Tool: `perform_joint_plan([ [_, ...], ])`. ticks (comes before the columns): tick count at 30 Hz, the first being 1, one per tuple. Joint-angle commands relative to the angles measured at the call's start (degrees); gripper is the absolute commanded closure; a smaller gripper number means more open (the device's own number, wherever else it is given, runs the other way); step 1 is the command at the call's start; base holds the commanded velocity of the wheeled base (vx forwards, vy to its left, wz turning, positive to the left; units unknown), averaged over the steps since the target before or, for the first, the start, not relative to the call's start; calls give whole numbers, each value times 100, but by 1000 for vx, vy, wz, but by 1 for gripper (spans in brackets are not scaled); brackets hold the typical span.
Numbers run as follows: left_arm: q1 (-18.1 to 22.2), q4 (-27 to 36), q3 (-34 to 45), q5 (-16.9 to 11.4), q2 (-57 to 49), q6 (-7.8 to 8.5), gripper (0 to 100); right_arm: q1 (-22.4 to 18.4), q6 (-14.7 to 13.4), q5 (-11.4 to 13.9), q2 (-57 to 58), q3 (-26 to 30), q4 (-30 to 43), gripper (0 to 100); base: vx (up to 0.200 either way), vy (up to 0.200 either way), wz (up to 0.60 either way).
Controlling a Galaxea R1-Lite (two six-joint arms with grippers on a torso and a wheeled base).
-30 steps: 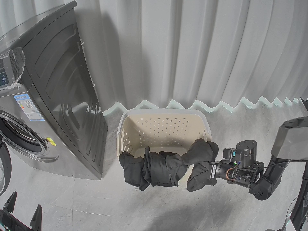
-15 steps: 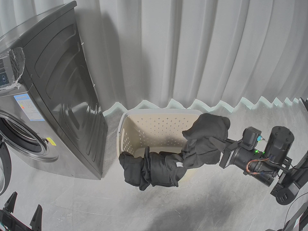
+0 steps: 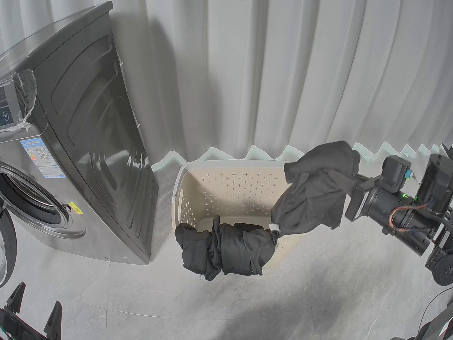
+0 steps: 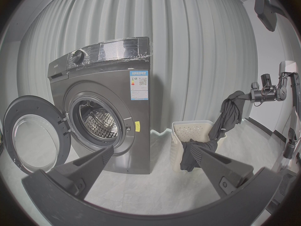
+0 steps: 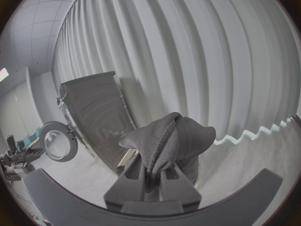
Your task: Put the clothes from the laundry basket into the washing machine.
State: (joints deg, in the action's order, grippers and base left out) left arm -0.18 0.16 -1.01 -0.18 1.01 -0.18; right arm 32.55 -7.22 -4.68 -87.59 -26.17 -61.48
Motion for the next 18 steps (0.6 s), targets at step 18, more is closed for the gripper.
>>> perform_joint_plan([
  [18,1,-7,92,1,-101,-52,0,-135,-166,-358,304,104,101,100,-178,0,0],
])
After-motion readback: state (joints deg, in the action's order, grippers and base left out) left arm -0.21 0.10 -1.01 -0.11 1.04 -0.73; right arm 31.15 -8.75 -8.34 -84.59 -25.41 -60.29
